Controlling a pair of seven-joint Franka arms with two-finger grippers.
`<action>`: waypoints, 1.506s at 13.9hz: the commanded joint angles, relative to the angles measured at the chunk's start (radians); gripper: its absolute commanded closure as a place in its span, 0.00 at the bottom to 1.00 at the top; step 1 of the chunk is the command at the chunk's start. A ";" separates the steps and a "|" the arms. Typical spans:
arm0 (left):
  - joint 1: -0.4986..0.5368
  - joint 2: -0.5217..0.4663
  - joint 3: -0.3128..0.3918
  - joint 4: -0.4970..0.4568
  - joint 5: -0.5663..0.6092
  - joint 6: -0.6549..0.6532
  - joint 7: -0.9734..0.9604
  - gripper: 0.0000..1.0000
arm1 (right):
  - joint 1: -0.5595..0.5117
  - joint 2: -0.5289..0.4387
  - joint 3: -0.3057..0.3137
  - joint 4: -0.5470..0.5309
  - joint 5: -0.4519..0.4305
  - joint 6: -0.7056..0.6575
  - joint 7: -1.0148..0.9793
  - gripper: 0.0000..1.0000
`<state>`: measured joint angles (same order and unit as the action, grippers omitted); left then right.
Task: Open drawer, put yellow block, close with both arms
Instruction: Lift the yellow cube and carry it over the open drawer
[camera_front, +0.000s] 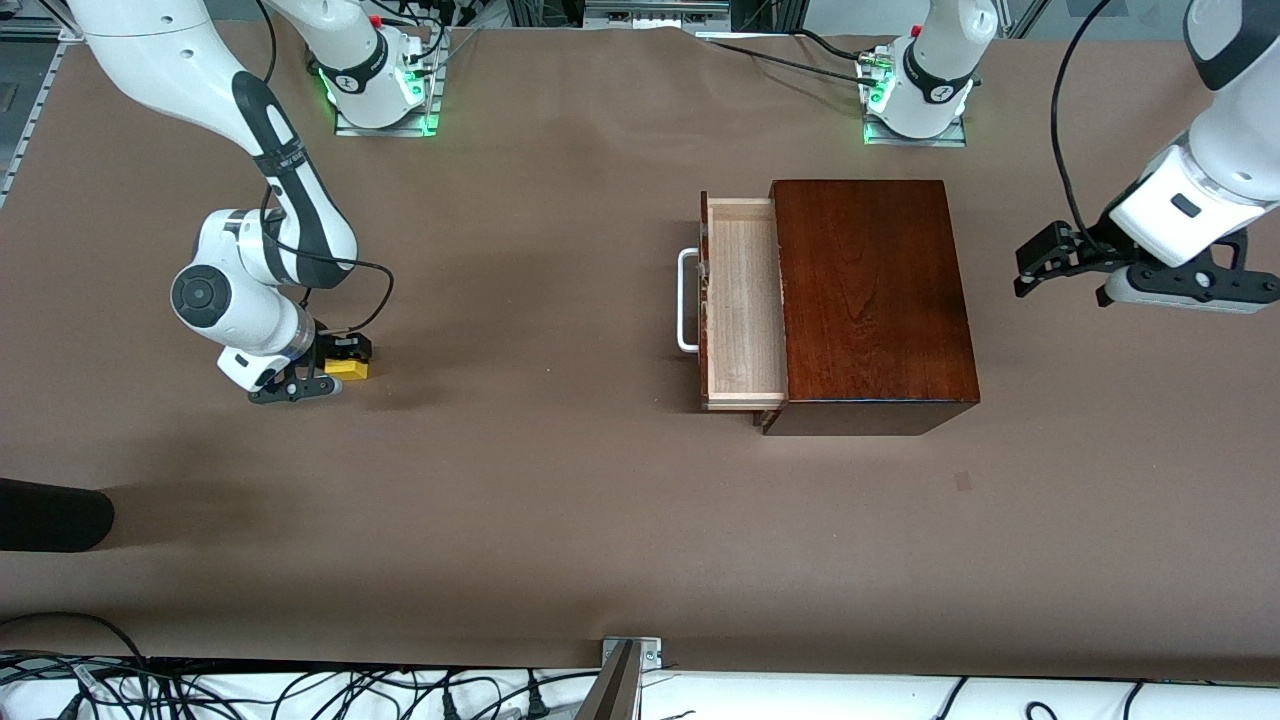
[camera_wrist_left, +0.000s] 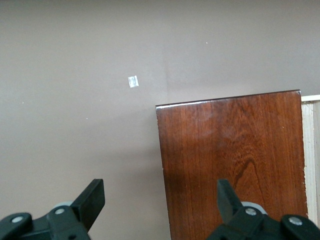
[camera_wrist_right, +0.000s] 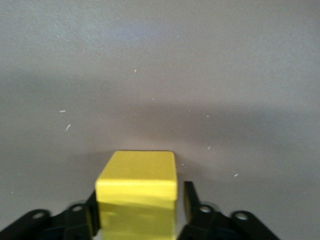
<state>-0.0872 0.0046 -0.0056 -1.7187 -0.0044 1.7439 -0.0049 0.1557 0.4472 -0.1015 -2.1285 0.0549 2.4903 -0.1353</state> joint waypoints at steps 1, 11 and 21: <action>-0.005 -0.006 0.009 -0.015 0.001 -0.001 0.010 0.00 | -0.001 -0.025 0.017 0.016 0.017 -0.011 -0.030 1.00; -0.005 0.003 0.009 -0.006 0.003 0.000 0.006 0.00 | 0.214 -0.027 0.175 0.544 0.020 -0.508 -0.046 1.00; -0.009 0.015 0.007 0.008 0.017 0.003 0.005 0.00 | 0.685 0.263 0.252 1.054 -0.135 -0.570 -0.134 1.00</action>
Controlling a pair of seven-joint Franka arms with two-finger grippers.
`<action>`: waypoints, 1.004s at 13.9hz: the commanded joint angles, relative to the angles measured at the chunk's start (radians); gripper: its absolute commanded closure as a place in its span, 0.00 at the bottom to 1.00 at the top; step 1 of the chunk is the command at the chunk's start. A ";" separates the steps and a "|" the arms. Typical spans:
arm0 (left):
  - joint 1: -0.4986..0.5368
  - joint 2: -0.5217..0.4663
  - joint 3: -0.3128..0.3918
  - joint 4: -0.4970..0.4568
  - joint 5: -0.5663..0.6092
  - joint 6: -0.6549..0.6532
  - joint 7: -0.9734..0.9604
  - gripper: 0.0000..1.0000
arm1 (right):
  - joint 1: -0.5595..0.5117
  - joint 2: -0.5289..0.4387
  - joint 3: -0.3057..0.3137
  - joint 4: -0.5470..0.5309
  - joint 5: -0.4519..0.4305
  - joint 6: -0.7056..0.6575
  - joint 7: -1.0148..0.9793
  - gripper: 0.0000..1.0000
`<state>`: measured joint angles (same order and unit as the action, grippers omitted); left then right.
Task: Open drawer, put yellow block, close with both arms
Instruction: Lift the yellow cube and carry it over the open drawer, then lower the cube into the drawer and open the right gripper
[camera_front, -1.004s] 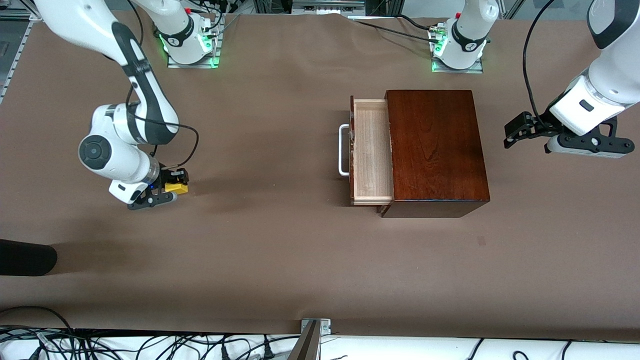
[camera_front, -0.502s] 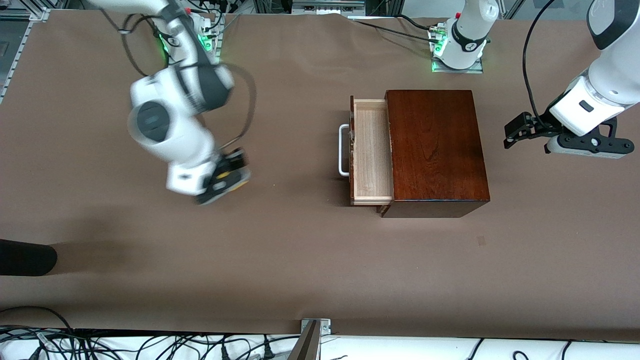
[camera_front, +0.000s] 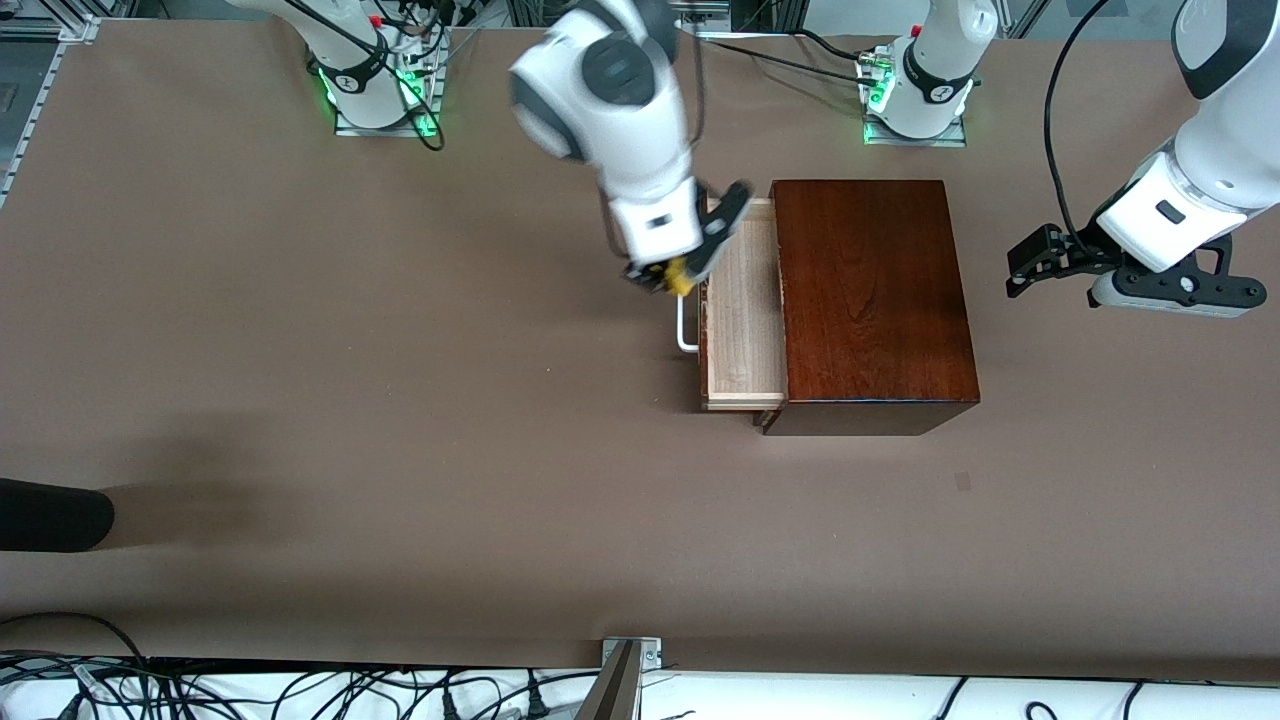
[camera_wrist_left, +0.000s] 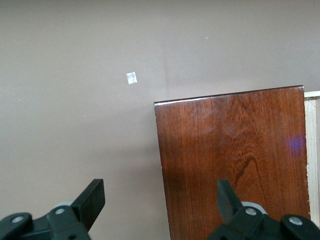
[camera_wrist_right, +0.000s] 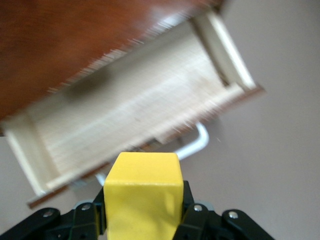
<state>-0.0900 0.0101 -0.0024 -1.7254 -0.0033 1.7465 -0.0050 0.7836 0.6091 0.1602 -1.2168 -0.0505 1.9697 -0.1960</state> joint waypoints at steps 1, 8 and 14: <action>-0.007 0.014 0.004 0.018 0.014 0.001 0.007 0.00 | 0.094 0.110 -0.016 0.148 -0.049 -0.049 -0.088 1.00; -0.007 0.050 0.004 0.075 0.016 -0.002 0.008 0.00 | 0.144 0.159 -0.013 0.148 -0.175 -0.068 -0.206 1.00; -0.010 0.051 0.004 0.079 0.016 -0.004 0.007 0.00 | 0.184 0.184 -0.016 0.154 -0.209 -0.031 -0.211 1.00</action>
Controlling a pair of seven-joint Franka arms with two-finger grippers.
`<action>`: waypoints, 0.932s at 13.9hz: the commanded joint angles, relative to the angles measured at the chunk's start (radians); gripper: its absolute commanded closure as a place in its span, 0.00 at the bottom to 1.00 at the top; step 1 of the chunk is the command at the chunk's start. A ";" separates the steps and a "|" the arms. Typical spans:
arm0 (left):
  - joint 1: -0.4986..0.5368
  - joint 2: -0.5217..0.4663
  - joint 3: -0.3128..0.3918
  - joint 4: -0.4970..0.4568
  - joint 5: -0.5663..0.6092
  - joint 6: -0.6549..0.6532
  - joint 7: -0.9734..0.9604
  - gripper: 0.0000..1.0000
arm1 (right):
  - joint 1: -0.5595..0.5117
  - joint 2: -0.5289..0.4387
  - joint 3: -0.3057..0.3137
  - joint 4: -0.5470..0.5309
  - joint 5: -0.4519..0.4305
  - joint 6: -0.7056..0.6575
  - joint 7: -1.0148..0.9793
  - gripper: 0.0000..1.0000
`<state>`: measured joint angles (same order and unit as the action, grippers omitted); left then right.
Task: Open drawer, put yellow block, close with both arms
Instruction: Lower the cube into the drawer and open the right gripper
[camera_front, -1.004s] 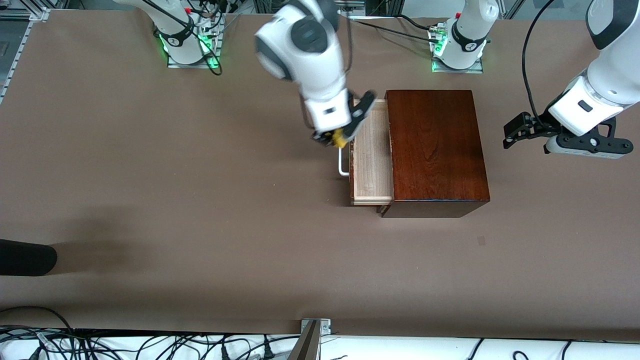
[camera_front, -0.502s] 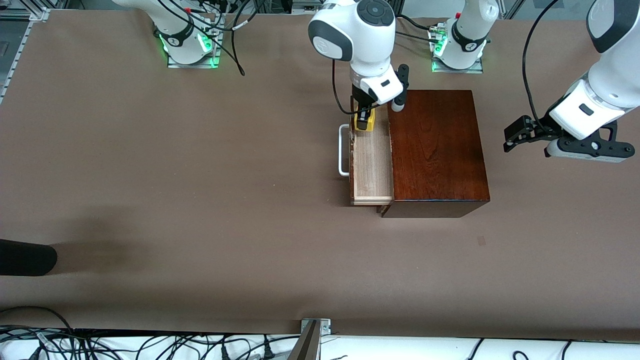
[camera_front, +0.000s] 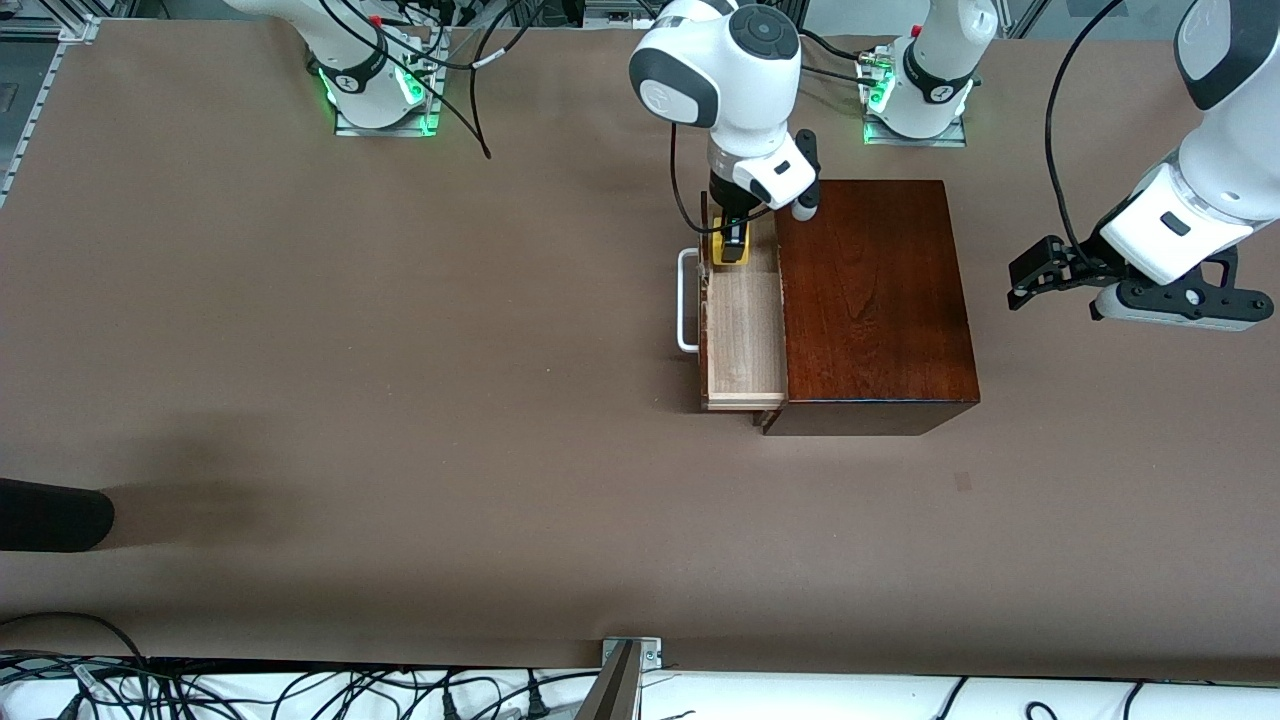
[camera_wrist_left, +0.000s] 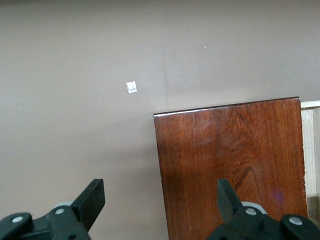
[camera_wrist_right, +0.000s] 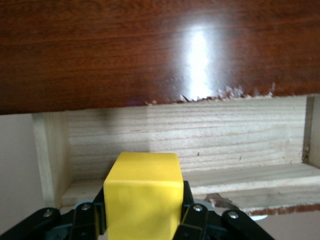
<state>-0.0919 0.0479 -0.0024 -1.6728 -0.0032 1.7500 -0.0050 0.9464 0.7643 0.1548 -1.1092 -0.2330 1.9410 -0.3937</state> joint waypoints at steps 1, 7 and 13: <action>-0.008 0.013 0.002 0.027 0.015 -0.006 0.007 0.00 | 0.023 0.032 -0.009 0.046 -0.028 0.009 -0.014 1.00; -0.008 0.013 0.004 0.027 0.015 -0.006 0.007 0.00 | 0.025 0.072 -0.009 0.046 -0.055 0.049 -0.016 1.00; -0.008 0.012 0.004 0.027 0.014 -0.010 0.007 0.00 | 0.023 0.095 -0.012 0.045 -0.092 0.067 -0.025 1.00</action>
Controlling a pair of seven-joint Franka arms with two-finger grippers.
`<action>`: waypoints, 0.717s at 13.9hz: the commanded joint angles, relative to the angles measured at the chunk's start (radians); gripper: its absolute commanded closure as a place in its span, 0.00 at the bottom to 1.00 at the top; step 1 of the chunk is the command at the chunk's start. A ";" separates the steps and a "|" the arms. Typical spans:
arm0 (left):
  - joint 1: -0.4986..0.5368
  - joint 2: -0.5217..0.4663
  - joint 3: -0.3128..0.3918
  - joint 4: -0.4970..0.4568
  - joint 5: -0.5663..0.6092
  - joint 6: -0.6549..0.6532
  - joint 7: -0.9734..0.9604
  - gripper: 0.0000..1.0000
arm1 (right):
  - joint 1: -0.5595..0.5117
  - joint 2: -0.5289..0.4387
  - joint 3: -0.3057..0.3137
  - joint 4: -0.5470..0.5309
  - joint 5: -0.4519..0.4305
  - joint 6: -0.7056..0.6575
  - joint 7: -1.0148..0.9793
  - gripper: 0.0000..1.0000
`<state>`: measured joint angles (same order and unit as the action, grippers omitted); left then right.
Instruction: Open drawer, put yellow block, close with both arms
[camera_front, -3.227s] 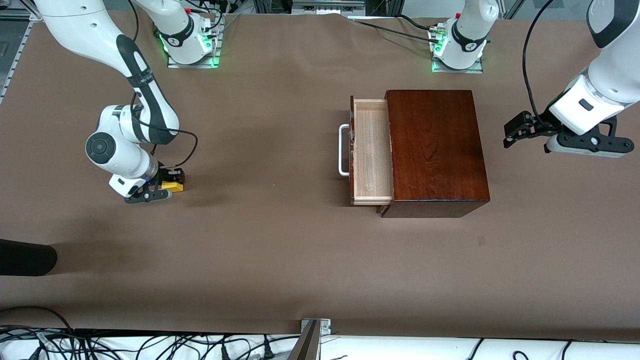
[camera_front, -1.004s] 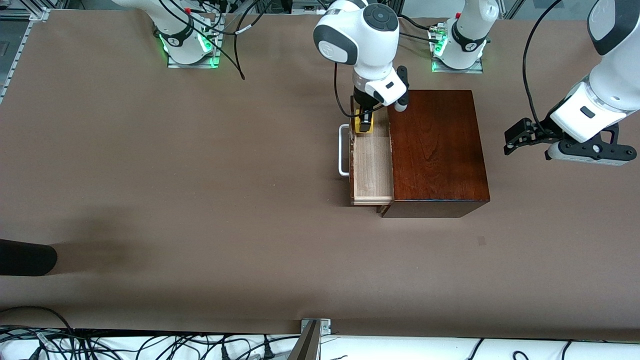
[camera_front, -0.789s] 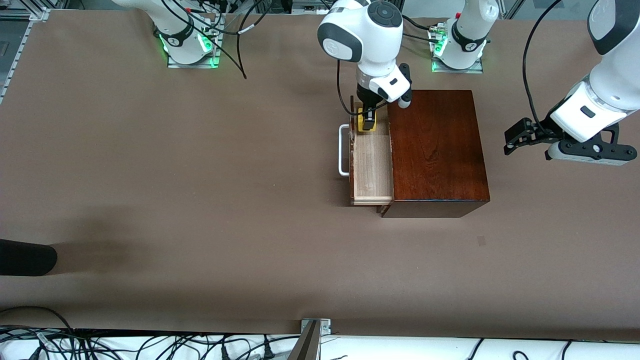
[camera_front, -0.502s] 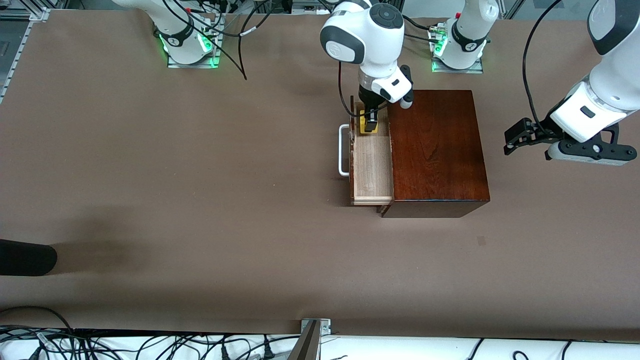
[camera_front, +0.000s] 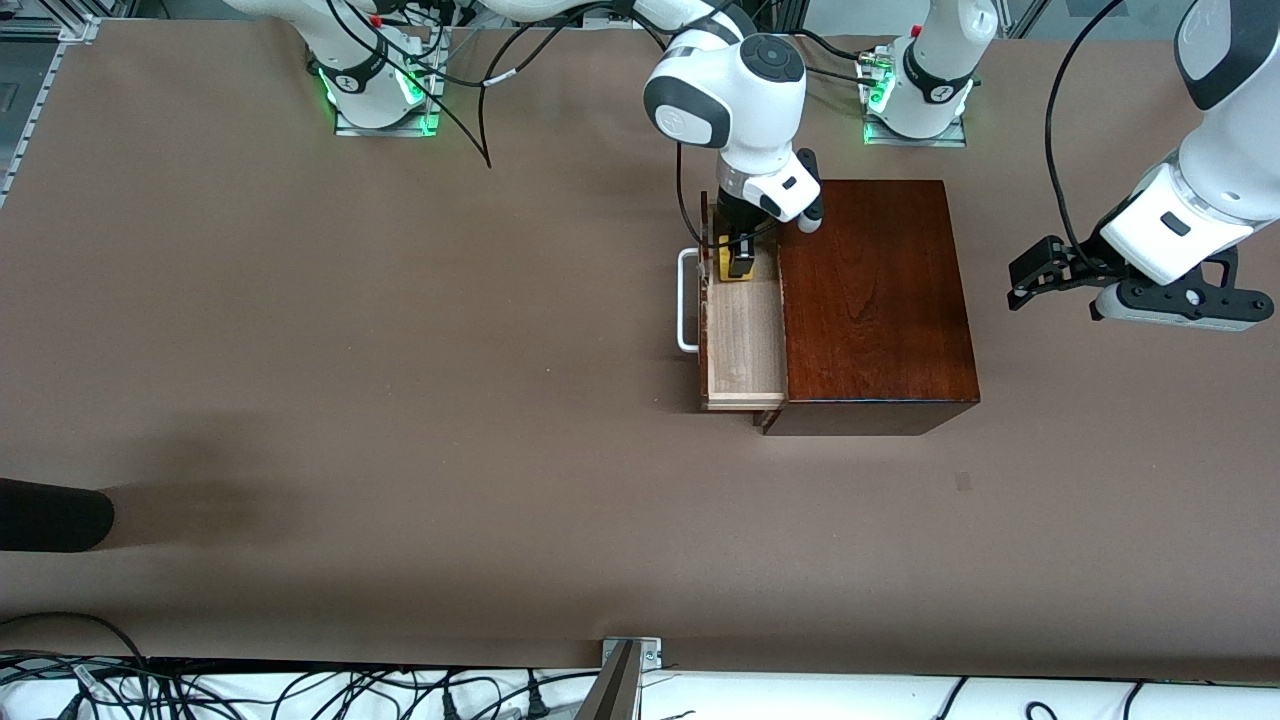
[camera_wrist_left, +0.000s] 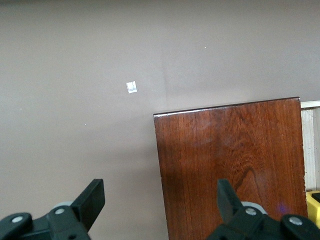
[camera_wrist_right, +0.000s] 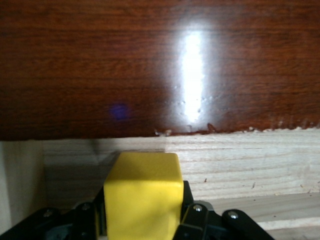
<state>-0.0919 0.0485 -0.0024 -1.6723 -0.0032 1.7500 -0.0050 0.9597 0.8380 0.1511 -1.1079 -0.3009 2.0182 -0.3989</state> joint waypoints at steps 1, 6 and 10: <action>-0.008 0.011 0.004 0.026 0.014 -0.012 0.007 0.00 | 0.008 0.021 -0.008 0.043 -0.026 -0.019 -0.026 1.00; -0.008 0.011 0.004 0.026 0.014 -0.014 0.007 0.00 | 0.005 0.023 -0.010 0.036 -0.026 -0.032 -0.024 1.00; -0.008 0.011 0.004 0.026 0.014 -0.015 0.008 0.00 | 0.002 0.029 -0.010 0.039 -0.024 -0.024 -0.015 0.00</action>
<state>-0.0919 0.0485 -0.0024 -1.6723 -0.0032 1.7499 -0.0050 0.9595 0.8476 0.1422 -1.1070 -0.3110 2.0081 -0.4093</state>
